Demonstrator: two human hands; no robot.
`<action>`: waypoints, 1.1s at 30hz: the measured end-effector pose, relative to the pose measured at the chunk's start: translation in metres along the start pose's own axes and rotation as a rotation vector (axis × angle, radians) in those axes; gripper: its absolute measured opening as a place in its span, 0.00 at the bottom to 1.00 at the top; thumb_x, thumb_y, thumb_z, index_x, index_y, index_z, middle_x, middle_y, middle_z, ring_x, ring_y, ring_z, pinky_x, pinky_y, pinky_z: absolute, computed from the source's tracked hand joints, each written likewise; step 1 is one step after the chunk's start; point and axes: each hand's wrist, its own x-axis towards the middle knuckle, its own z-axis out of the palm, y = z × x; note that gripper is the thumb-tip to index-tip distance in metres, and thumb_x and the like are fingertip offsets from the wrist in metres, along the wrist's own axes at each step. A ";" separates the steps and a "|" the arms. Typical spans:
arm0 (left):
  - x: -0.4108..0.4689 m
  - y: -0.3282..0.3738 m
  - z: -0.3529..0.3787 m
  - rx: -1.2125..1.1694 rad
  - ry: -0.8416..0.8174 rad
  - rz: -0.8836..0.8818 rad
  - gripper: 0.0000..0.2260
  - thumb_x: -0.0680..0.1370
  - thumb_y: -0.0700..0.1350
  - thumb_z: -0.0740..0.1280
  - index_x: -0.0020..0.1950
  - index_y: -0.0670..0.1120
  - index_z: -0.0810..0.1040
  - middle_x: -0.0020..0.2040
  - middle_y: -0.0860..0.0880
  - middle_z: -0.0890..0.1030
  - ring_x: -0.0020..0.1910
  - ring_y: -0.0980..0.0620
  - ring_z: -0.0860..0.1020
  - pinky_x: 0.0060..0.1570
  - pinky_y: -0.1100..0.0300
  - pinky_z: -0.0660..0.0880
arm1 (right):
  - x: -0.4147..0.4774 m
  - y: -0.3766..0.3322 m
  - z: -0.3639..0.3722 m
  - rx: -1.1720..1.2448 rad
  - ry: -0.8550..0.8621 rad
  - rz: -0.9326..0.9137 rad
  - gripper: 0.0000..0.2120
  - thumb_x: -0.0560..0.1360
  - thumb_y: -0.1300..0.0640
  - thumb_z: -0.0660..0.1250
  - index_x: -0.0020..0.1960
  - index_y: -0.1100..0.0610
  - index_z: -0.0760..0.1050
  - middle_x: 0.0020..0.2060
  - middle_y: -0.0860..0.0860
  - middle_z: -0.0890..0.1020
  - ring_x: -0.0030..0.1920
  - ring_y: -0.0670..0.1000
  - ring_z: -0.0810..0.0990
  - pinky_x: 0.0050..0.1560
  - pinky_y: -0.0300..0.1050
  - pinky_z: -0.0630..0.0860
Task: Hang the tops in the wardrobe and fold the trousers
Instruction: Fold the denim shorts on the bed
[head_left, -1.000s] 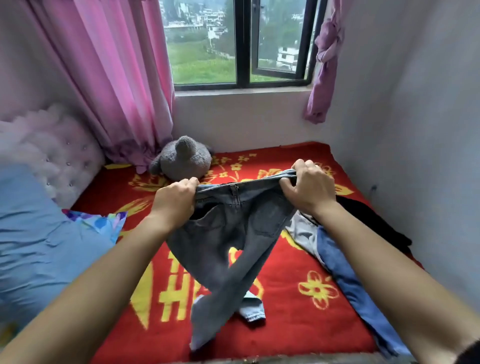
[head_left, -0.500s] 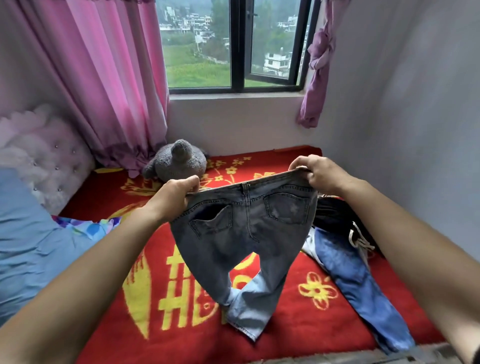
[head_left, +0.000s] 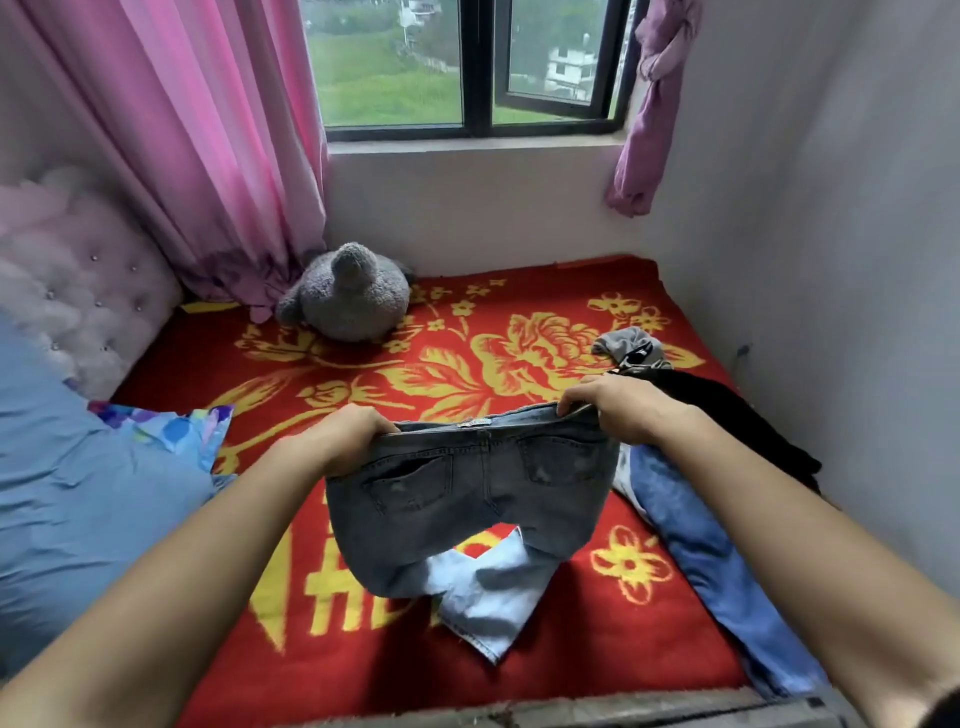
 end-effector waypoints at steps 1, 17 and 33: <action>0.002 0.003 0.008 0.011 -0.025 -0.009 0.21 0.74 0.37 0.64 0.58 0.59 0.83 0.52 0.54 0.84 0.50 0.52 0.79 0.51 0.57 0.76 | 0.001 0.001 0.009 -0.002 -0.015 -0.003 0.31 0.72 0.71 0.57 0.64 0.41 0.76 0.64 0.45 0.77 0.62 0.53 0.77 0.55 0.48 0.76; -0.004 0.023 0.045 -0.213 0.581 -0.051 0.10 0.69 0.38 0.76 0.48 0.47 0.86 0.47 0.48 0.86 0.48 0.45 0.82 0.46 0.59 0.72 | -0.010 0.027 0.073 0.276 0.510 0.133 0.18 0.74 0.48 0.74 0.63 0.42 0.77 0.48 0.42 0.85 0.48 0.51 0.84 0.41 0.43 0.73; 0.015 0.019 0.044 0.258 0.093 -0.308 0.08 0.80 0.50 0.65 0.52 0.59 0.83 0.52 0.55 0.81 0.53 0.49 0.79 0.39 0.57 0.72 | 0.016 0.021 0.052 -0.384 -0.085 0.119 0.11 0.81 0.47 0.60 0.57 0.53 0.72 0.53 0.55 0.80 0.53 0.58 0.80 0.41 0.48 0.69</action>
